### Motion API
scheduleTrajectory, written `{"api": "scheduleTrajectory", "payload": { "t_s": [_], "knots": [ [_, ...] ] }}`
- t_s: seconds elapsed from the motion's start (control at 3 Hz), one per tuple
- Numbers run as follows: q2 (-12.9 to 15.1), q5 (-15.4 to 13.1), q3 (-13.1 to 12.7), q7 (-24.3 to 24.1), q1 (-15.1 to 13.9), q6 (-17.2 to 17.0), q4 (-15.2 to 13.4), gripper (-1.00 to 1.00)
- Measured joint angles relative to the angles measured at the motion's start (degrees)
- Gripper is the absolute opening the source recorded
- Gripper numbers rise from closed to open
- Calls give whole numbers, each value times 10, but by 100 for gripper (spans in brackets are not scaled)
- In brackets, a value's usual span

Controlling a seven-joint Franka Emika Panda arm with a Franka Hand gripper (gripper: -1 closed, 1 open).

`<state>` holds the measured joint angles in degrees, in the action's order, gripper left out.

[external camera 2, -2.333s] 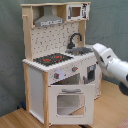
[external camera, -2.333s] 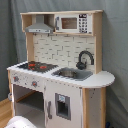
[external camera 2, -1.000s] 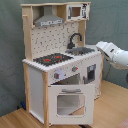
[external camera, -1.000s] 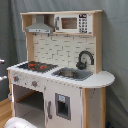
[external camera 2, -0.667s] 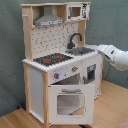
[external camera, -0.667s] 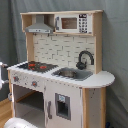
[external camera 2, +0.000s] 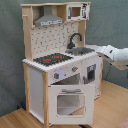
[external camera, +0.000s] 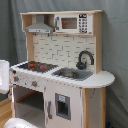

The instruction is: Play with the kitchen

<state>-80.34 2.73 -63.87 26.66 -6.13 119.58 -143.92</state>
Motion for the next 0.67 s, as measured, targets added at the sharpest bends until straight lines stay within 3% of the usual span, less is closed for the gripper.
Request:
{"api": "scheduleTrajectory", "payload": {
  "t_s": [0.33, 0.67],
  "knots": [
    [5, 40, 11, 46, 0, 0, -29, 100],
    [23, 90, 7, 84, -2, 1, -48, 100]
  ]
}}
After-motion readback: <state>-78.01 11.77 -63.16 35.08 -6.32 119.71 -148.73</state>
